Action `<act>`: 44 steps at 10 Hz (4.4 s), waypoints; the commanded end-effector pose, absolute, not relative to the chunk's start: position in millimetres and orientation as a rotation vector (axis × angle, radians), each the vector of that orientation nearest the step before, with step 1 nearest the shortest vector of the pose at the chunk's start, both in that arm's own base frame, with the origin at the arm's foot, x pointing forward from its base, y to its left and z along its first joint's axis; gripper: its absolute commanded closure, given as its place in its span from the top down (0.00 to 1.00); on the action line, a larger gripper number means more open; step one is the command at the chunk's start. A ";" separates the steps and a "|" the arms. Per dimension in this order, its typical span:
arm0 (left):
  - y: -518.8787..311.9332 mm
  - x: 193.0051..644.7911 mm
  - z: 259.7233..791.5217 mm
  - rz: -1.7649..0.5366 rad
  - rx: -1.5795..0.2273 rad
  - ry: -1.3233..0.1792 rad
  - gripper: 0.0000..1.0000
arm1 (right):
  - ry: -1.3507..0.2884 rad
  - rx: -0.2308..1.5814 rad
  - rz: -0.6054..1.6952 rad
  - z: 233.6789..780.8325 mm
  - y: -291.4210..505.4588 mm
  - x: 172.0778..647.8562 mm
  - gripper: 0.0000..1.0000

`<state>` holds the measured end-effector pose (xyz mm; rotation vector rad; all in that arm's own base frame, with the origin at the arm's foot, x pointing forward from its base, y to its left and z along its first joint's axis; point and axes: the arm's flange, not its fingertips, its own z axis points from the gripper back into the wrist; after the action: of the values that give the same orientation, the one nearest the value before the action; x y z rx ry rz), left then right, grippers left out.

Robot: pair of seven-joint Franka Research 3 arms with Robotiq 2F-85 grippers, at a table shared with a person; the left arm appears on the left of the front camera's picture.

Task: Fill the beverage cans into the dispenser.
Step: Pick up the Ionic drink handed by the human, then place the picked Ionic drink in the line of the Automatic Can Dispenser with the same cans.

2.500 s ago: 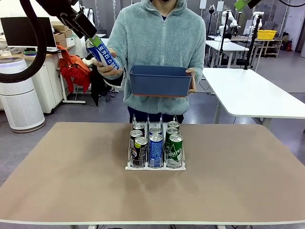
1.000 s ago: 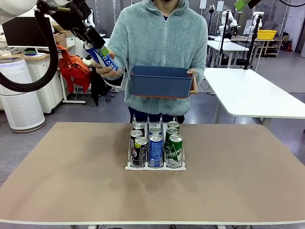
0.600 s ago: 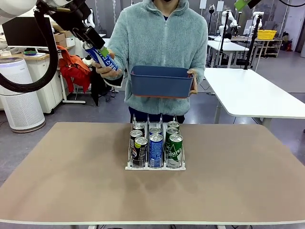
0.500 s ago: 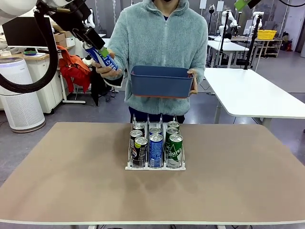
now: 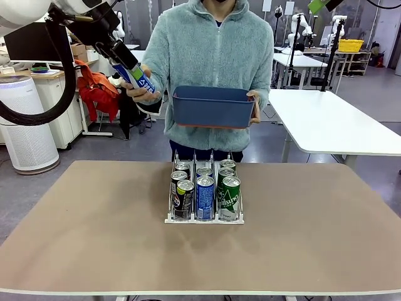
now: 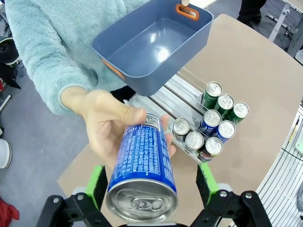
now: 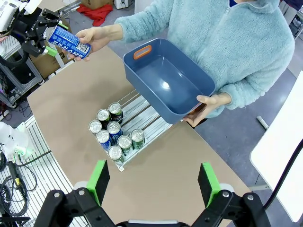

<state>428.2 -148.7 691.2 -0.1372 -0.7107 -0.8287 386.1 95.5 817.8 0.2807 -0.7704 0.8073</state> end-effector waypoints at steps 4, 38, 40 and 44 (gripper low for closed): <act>-147.9 426.0 693.5 -0.820 -0.152 -0.674 0.40 | -0.762 0.284 0.809 816.7 94.3 385.0 1.00; -147.6 421.6 703.7 -0.805 -0.112 -0.682 0.00 | -0.762 0.284 0.809 816.7 94.3 385.0 1.00; -148.6 422.9 701.3 -0.810 -0.114 -0.675 0.57 | -0.762 0.284 0.809 816.7 94.3 385.0 1.00; -188.0 402.4 677.7 -0.781 -0.038 -0.569 0.57 | -0.762 0.284 0.809 816.7 94.3 385.0 1.00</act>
<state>412.7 -181.0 677.4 -0.0674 -0.5804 -0.7878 386.2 95.5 817.9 0.2806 -0.7705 0.8072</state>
